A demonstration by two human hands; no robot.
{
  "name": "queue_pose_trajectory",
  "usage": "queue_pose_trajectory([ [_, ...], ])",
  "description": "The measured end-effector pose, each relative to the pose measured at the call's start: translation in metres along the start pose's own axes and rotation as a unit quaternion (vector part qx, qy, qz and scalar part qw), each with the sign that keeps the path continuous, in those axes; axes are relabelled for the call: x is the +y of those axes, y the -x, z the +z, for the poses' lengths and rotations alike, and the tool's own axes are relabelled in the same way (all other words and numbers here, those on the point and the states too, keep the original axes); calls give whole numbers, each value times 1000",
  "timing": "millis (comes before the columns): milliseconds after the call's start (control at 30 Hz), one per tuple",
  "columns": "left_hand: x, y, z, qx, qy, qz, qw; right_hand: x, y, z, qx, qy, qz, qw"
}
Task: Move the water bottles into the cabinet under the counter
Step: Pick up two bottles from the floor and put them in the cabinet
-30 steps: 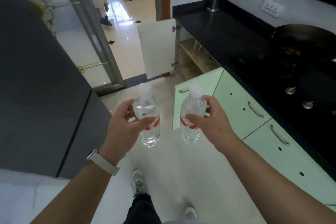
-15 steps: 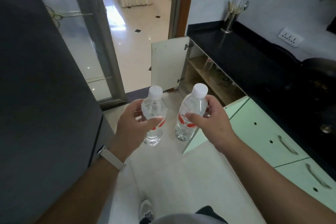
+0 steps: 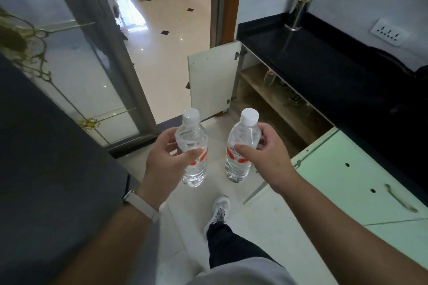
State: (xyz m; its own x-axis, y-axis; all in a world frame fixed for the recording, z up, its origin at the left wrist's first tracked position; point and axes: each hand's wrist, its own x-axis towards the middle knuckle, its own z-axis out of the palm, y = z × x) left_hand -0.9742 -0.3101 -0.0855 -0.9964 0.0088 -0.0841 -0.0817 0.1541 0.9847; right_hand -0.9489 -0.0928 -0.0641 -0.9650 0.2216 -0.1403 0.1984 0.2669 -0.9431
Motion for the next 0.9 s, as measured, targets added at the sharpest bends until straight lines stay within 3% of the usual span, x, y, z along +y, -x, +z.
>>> queue_pose_trajectory([
  [367, 17, -185, 44, -20, -62, -28, 997, 5, -190, 1, 19, -90, 33, 995],
  [600, 34, -272, 78, -36, -43, -30, 998, -2, -269, -29, 60, -61, 38, 996],
  [900, 26, -370, 120, -132, -38, -42, 990, 11, -326, -46, 142, -19, 88, 986],
])
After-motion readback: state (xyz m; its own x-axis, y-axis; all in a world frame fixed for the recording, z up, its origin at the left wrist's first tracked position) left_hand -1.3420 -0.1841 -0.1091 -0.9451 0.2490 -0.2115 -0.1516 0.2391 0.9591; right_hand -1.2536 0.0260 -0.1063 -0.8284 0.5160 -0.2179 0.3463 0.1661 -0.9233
